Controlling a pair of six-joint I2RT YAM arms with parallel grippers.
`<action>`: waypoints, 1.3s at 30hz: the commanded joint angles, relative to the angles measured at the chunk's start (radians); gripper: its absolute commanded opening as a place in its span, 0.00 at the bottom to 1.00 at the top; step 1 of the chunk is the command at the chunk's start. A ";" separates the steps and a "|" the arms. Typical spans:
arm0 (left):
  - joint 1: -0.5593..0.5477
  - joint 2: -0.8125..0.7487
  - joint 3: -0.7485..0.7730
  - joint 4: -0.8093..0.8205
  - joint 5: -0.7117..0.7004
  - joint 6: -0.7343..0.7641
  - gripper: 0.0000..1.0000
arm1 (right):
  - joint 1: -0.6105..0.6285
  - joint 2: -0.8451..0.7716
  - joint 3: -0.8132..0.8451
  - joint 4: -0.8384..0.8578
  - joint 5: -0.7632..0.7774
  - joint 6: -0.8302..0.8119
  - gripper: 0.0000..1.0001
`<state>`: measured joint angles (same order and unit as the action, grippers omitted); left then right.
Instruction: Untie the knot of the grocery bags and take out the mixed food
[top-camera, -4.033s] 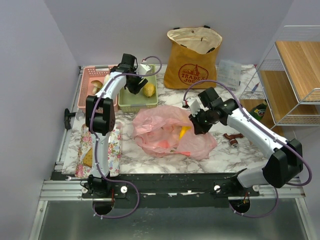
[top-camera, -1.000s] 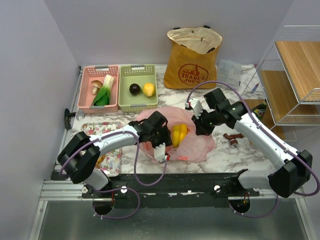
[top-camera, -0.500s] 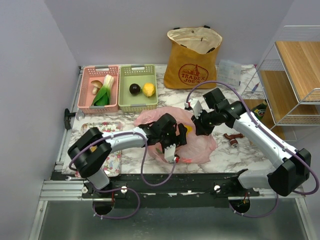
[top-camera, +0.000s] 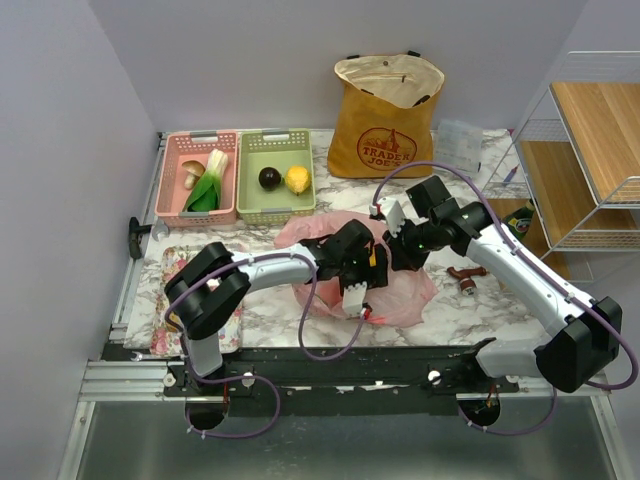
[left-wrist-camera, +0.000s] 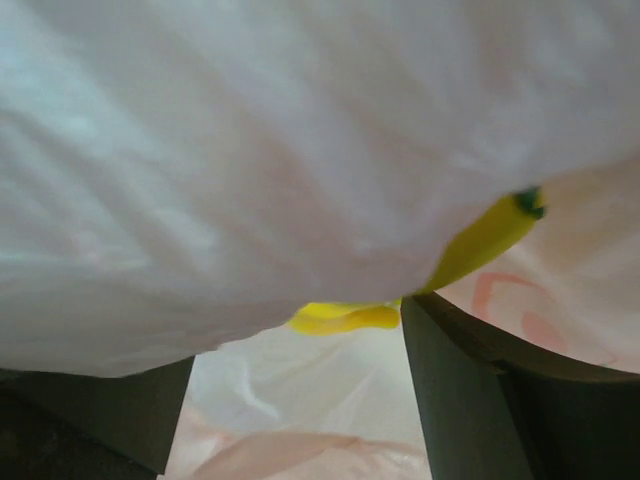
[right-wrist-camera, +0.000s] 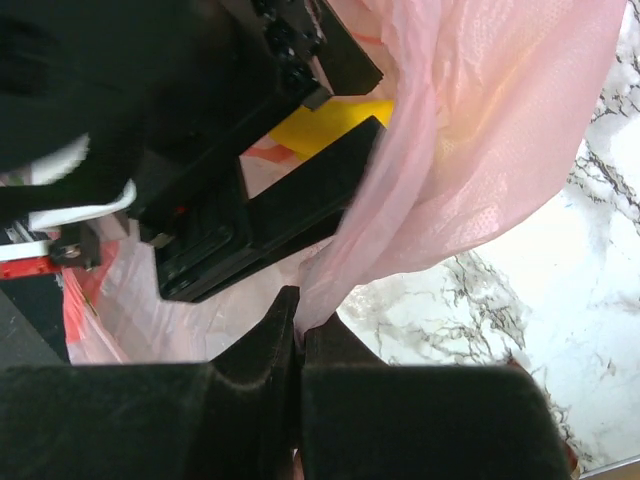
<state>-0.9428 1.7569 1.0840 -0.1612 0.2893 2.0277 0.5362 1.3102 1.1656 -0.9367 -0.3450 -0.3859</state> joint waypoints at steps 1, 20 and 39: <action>0.000 0.075 0.066 -0.183 -0.042 0.022 0.74 | -0.004 -0.005 0.016 -0.012 0.013 0.004 0.01; 0.067 -0.353 0.117 -0.562 0.409 -0.415 0.25 | -0.005 -0.027 -0.028 0.032 0.038 0.052 0.01; 0.189 -0.562 0.370 -0.039 0.546 -1.892 0.29 | -0.005 -0.012 -0.022 0.053 0.023 0.081 0.01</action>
<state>-0.8673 1.1801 1.3788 -0.4328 0.8654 0.6838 0.5362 1.2980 1.1469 -0.9058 -0.3267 -0.3134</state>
